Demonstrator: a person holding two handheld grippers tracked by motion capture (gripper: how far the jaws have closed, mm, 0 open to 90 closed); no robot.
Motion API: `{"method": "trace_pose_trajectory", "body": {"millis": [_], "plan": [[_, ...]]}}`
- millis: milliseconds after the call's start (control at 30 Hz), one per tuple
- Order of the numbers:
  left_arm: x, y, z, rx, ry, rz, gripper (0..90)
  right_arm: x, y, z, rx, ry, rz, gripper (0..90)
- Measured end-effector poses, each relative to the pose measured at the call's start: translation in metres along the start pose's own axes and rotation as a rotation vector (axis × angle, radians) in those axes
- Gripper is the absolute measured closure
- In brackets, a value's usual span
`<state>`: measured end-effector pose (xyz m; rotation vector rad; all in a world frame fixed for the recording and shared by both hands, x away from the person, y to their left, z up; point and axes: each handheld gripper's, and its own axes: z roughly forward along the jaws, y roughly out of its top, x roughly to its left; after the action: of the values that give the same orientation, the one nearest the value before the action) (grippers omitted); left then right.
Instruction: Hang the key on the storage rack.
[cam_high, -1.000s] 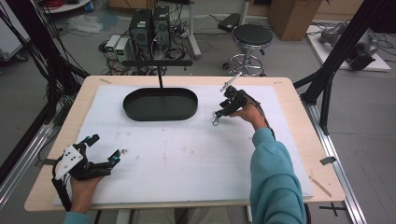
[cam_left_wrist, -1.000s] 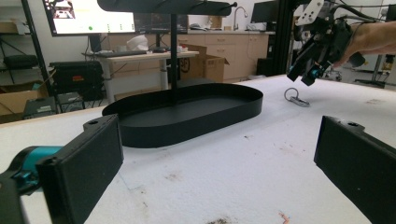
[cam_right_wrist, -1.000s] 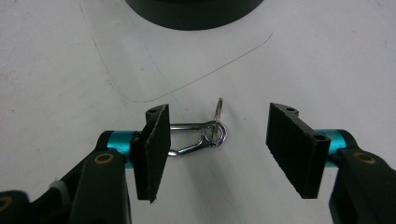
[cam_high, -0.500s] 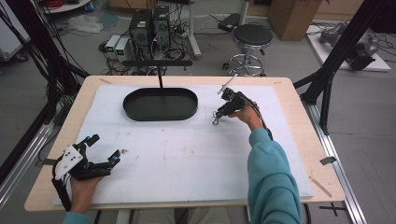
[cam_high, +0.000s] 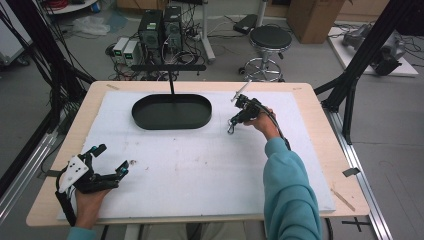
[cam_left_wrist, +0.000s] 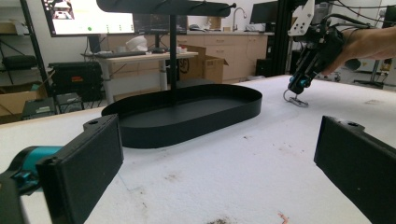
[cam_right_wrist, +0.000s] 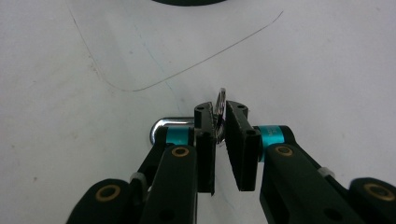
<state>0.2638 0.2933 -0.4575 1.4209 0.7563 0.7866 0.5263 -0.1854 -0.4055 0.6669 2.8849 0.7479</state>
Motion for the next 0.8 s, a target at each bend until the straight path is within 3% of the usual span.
{"method": "trace_pose_trajectory", "body": {"millis": [800], "plan": [[0.0003,0.0000,0.0002,-0.002,0.001,-0.007,1.7,0.0010,0.0019,0.0020,0.006,0.005,-0.003,88.7]]}}
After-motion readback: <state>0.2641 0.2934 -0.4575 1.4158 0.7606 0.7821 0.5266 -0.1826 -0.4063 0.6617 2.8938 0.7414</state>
